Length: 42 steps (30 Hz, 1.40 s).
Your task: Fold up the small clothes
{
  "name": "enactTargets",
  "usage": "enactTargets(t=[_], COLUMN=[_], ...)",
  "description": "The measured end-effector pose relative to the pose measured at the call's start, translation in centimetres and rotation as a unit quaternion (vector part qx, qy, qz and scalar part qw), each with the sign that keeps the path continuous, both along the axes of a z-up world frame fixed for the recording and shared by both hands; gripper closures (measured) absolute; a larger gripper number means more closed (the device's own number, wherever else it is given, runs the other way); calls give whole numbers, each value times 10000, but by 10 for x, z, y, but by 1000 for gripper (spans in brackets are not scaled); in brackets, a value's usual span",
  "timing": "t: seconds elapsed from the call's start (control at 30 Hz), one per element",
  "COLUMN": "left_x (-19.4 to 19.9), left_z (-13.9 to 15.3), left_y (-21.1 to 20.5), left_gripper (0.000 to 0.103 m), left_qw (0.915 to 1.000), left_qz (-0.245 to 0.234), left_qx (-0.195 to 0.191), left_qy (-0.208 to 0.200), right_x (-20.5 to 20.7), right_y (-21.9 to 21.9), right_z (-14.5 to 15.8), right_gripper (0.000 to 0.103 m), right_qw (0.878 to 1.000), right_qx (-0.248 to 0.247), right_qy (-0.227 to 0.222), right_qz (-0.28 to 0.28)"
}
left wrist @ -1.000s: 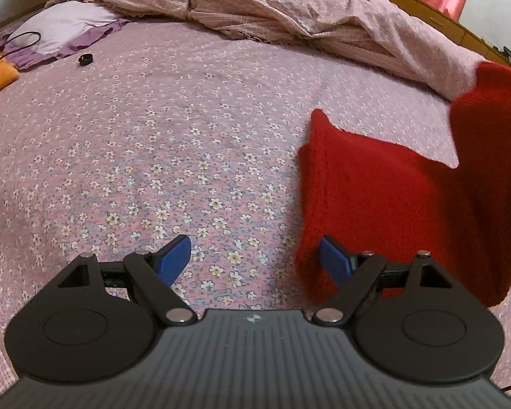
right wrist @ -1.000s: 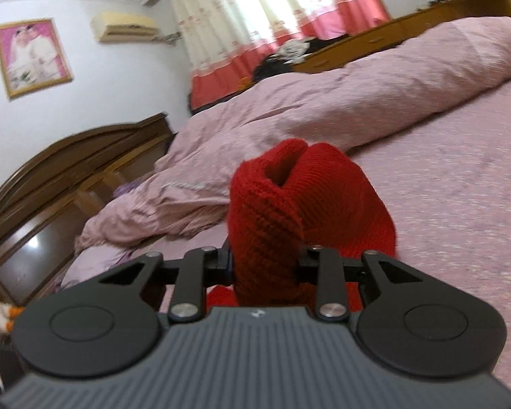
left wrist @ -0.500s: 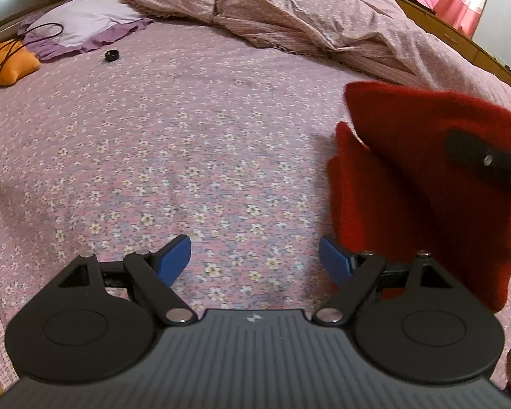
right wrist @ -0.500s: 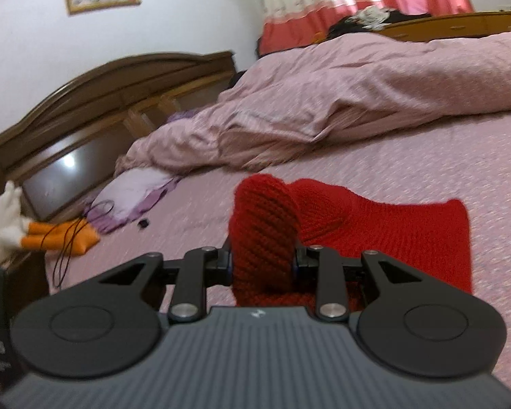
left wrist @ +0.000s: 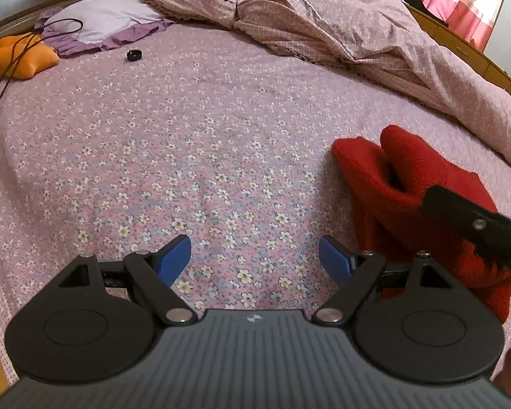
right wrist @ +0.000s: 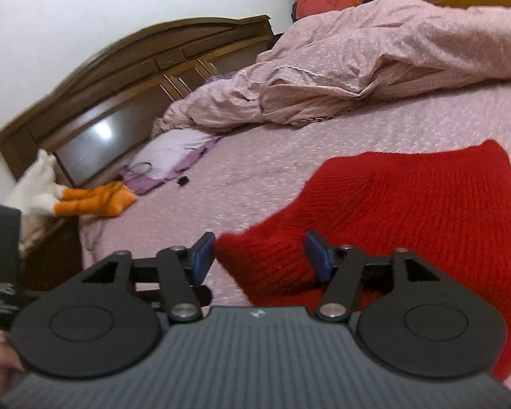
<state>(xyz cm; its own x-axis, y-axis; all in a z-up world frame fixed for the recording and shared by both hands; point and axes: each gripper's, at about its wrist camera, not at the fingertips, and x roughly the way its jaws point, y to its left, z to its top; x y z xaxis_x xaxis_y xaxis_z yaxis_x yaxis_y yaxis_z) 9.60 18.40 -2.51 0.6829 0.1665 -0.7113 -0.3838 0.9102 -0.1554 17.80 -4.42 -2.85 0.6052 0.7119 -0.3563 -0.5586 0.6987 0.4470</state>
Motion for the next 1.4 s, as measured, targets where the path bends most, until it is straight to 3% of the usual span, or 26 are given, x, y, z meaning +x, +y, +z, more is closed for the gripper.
enactTargets(t=[0.13,0.27,0.5,0.7,0.9,1.17,1.2,1.33,1.4], left_x=[-3,-6,-5,11,44,72,73,67,61], left_z=[10,25,61,82,71,40,36,27,34], left_y=[-2,-7,-22,-44,-74,-86,-86,-85,-79], left_gripper=[17,17,17,17,17,19,23,72,78], left_qw=[9999,9995,9961,9902,9850,9818,9817,9785,9757], left_qz=[-31,-160,-559,-1142,-1611,-1819,-1820,-1972,-2035], left_qx=[30,93,191,90,-16,-370,-396,-433,-532], left_qy=[-103,-259,-652,-802,-617,-390,-382,-413,-610], right_x=[-5,-15,-14,-6,-2,-4,-4,-2,-2], right_y=[-14,-31,-68,-101,-124,-137,-137,-137,-136], right_z=[8,22,35,25,9,-7,-9,-13,-14], right_gripper=[42,41,41,41,41,41,41,41,41], right_qw=[9989,9983,9935,9833,9749,9706,9703,9700,9699], right_qx=[423,561,588,444,335,278,314,349,328], right_qy=[176,24,-42,179,641,955,1018,1151,1164], right_qz=[19,-124,-969,-1756,-2108,-2192,-2172,-2114,-2113])
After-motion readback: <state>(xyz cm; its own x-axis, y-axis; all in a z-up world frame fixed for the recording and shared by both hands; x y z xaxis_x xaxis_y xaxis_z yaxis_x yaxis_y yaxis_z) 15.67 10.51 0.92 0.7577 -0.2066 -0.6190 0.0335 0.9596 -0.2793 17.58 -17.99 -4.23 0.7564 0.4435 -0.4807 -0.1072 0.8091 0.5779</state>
